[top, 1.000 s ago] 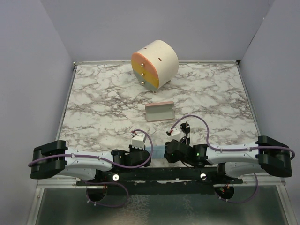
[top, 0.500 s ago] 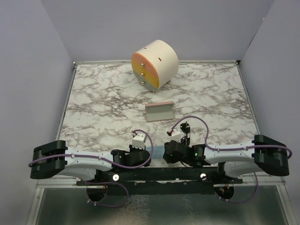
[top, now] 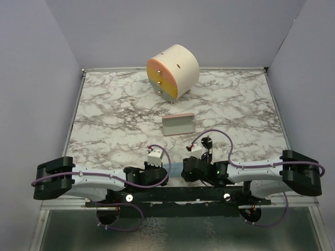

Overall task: Organize the sunglasses
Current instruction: Pick up the glasses cleaning cloth from the center of the board.

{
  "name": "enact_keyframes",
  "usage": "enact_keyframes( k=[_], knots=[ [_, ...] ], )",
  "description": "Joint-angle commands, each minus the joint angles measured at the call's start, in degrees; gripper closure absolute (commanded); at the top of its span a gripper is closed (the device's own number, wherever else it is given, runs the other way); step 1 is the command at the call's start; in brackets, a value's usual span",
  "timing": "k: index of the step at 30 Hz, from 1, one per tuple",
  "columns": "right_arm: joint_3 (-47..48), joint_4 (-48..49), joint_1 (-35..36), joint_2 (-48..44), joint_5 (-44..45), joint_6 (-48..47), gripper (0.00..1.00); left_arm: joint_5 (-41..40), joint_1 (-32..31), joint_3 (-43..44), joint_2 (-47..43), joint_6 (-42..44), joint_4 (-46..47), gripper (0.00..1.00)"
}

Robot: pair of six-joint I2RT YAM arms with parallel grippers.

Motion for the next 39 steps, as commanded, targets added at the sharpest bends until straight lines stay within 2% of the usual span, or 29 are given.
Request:
enact_keyframes(
  k=[1, 11, 21, 39],
  knots=[
    [0.19, -0.11, 0.45, 2.23, 0.64, 0.27, 0.71, 1.39, -0.19, -0.17, 0.16, 0.63, -1.28, 1.0],
    [-0.06, -1.04, 0.41, 2.04, 0.75, 0.76, 0.79, 1.3, -0.13, -0.64, -0.31, 0.32, -1.07, 1.0],
    [-0.21, -0.28, 0.41, 2.29, 0.55, 0.35, 0.99, 1.31, -0.15, -0.39, 0.44, 0.39, -0.93, 1.0],
    [0.1, -2.1, 0.43, -1.25, 1.98, -1.31, 0.99, 1.27, -0.14, 4.7, 2.0, 3.01, -4.27, 1.0]
  ],
)
